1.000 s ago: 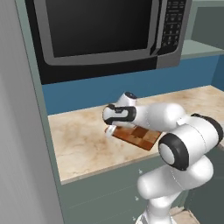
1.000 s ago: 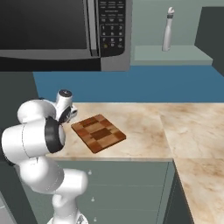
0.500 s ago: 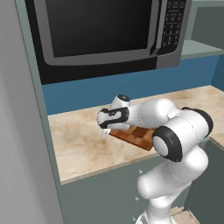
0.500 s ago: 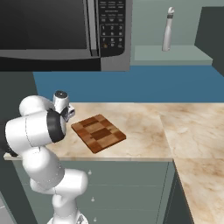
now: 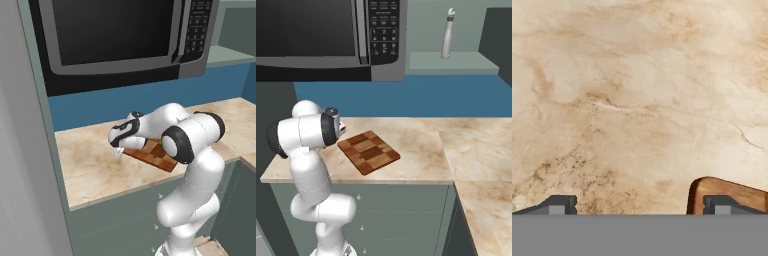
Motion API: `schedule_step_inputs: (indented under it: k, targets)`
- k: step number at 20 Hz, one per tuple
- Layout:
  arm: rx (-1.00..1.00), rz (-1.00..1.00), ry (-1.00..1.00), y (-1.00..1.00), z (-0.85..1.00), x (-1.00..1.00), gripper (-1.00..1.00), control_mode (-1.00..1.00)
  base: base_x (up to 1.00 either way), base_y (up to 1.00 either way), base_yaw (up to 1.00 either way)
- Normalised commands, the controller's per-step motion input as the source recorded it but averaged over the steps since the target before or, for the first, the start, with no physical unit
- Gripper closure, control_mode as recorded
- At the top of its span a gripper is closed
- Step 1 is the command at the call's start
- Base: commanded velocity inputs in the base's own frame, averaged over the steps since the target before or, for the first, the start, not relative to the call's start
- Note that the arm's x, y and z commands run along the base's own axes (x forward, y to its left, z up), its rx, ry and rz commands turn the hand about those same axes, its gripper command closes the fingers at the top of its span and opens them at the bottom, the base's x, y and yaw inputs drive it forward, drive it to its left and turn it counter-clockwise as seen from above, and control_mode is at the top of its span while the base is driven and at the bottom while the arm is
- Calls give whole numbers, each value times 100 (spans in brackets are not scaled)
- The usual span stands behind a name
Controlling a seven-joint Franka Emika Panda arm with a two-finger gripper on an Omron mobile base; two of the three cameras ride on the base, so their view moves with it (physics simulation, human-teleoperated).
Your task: Move the cutting board and knife to the sink. Then move spray from the cabinet to the counter.
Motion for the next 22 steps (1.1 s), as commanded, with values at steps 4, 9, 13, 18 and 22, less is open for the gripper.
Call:
schedule_step_inputs:
  k: [4, 9, 13, 18, 22]
  targets:
    - [0, 0, 0, 0, -20, 53, -100, -100, 0, 0, 0]
    - [0, 0, 0, 0, -22, 49, -100, -100, 0, 0, 0]
    - [0, 0, 0, 0, -35, 40, -100, -100, 0, 0, 0]
    - [-3, 0, 0, 0, -49, 28, -100, -100, 0, 0, 0]
    - [-4, 0, 0, 0, -47, 18, -100, -100, 0, 0, 0]
